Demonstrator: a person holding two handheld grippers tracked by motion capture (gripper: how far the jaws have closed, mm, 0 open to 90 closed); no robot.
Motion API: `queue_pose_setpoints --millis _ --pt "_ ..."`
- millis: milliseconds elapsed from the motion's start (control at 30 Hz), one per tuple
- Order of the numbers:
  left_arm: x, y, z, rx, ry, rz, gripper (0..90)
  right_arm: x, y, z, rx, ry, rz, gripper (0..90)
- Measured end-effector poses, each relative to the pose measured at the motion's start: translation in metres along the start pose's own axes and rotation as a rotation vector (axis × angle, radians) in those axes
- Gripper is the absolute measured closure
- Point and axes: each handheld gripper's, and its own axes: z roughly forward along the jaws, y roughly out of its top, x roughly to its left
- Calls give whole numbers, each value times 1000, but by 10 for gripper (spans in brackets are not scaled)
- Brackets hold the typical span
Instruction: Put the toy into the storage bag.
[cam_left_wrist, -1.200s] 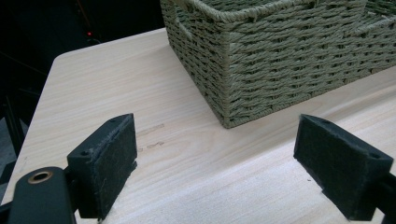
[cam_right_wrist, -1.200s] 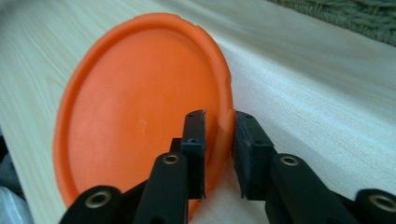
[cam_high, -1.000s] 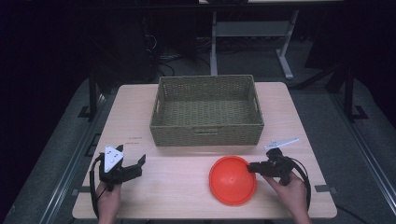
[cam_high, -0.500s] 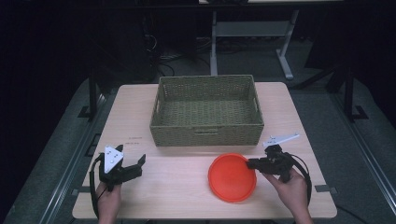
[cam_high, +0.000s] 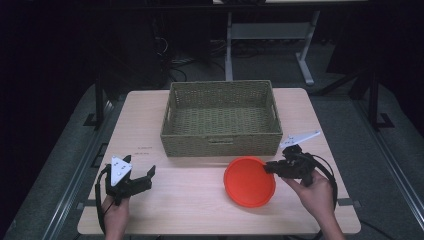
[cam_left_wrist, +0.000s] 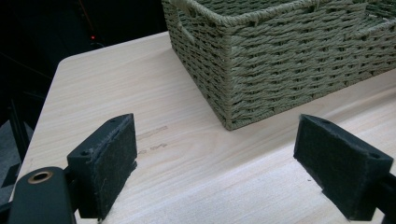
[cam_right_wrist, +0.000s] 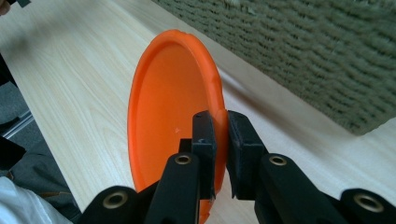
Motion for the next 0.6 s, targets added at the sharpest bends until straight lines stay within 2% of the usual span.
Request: queue_pose_setpoints --millis 267,600 --pt "-1 0 0 -2 -2 -2 128 6 20 -12 10 -20 -55 821" --pt "0 0 0 2 2 7 127 10 41 -18 22 -22 -87 821"
